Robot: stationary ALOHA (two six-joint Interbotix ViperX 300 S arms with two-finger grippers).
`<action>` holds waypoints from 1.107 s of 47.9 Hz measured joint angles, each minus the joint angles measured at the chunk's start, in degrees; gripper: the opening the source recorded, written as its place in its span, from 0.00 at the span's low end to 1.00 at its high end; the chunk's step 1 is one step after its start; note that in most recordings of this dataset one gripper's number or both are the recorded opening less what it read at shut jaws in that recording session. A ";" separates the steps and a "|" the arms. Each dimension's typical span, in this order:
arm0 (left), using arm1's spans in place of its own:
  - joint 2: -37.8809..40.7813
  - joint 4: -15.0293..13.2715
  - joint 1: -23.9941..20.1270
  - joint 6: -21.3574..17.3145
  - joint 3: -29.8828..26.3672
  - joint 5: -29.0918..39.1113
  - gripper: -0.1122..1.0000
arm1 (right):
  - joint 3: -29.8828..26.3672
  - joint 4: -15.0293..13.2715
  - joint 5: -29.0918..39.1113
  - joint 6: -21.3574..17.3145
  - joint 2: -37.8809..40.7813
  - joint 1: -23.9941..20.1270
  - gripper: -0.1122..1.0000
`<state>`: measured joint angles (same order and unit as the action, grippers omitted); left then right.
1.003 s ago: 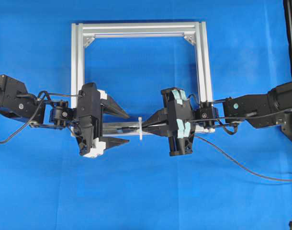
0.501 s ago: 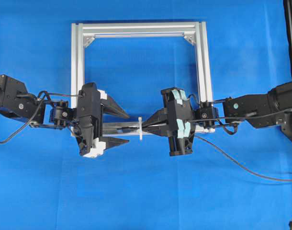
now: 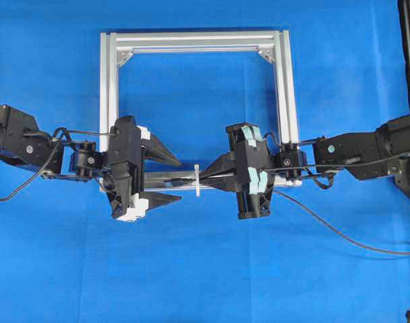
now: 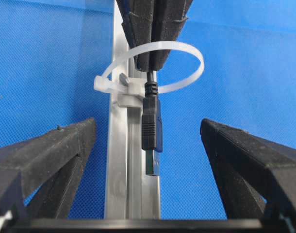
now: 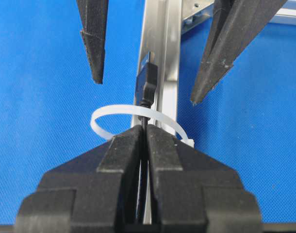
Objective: Insert the wire through the string loop located in the center.
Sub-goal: 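Position the left gripper around the USB plug beyond the loop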
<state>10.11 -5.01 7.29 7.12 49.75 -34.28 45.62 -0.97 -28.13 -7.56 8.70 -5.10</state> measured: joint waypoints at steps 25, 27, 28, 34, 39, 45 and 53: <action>0.00 0.00 -0.18 1.41 -1.23 2.64 0.17 | 0.00 0.00 0.00 0.18 0.00 0.09 0.09; 0.00 0.00 -0.26 1.41 -1.14 2.64 0.17 | 0.00 0.00 0.09 0.18 0.00 0.18 0.09; 0.00 0.00 -0.18 1.41 -1.14 2.72 0.17 | 0.09 0.00 0.09 0.18 0.00 0.18 0.09; 0.00 0.00 -0.26 1.41 -1.14 2.72 0.17 | 0.00 0.00 0.00 0.18 0.00 0.18 0.09; 0.00 0.00 -0.26 1.41 -1.23 2.72 0.17 | 0.00 0.00 0.00 0.18 0.00 0.18 0.09; 0.00 0.00 -0.26 1.41 -1.23 2.72 0.17 | 0.00 0.00 0.09 0.18 0.00 0.26 0.09; 0.00 0.00 -0.26 1.41 -1.23 2.72 0.17 | 0.00 0.00 0.00 0.18 0.00 0.18 0.09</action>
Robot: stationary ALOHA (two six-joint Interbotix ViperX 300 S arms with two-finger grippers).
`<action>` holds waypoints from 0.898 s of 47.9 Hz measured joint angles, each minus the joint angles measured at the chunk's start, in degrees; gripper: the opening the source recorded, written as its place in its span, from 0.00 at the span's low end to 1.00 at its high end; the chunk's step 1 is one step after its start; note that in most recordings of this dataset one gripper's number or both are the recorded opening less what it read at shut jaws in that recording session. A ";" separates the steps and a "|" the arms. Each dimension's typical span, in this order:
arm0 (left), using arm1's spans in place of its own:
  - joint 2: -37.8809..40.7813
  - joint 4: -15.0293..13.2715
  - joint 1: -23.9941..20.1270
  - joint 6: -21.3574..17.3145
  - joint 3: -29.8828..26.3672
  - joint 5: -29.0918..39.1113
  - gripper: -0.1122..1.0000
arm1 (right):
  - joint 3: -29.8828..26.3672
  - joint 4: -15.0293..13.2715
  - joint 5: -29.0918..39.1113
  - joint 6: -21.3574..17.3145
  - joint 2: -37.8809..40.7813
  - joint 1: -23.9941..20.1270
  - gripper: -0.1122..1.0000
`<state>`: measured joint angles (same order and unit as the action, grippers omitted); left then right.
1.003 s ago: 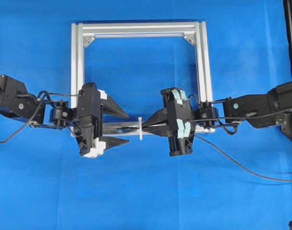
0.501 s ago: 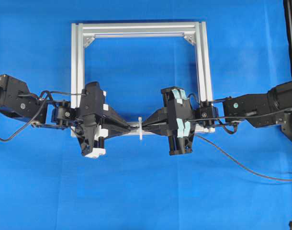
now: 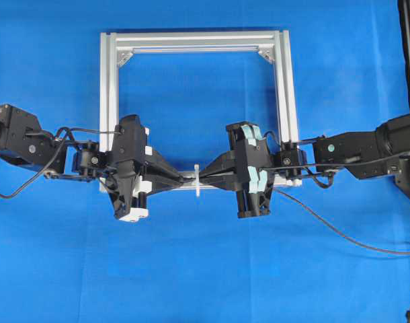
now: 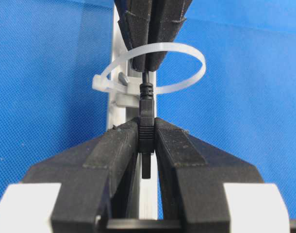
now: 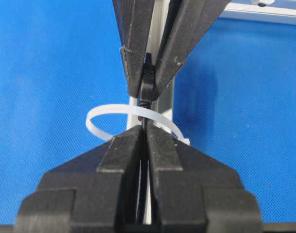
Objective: Insert the wire through the string loop located in the center.
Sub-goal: 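Position the left gripper around the USB plug beyond the loop, then close the left gripper on the plug and open the right gripper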
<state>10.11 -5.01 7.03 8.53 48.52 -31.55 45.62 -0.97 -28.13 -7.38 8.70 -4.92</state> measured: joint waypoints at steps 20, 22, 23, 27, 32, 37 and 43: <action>0.00 0.00 0.00 0.00 0.09 0.00 0.17 | 0.00 -0.09 0.35 0.00 0.00 -0.09 0.53; 0.00 0.00 0.00 0.00 0.00 0.00 0.17 | 0.09 -0.09 0.44 0.00 0.00 -0.18 0.64; 0.00 0.00 0.00 0.00 0.00 0.00 0.17 | 0.00 -0.09 0.53 -0.09 0.00 -0.26 0.70; 0.00 0.00 0.00 0.00 0.00 0.00 0.17 | 0.00 -0.26 0.79 0.09 0.00 -0.62 0.89; 0.00 0.00 -0.09 0.00 0.00 0.00 0.17 | 0.00 -0.26 0.88 -0.09 0.00 -0.53 0.85; 0.00 0.00 -0.09 0.00 0.00 0.00 0.17 | 0.09 -0.26 0.79 -0.09 0.00 -0.53 0.82; -0.79 0.00 -0.09 0.00 0.70 0.09 0.17 | 0.09 -0.26 0.88 -0.09 0.00 -0.53 0.82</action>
<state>9.32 -5.01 6.94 8.53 49.22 -31.46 45.70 -1.23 -27.25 -7.47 8.70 -5.45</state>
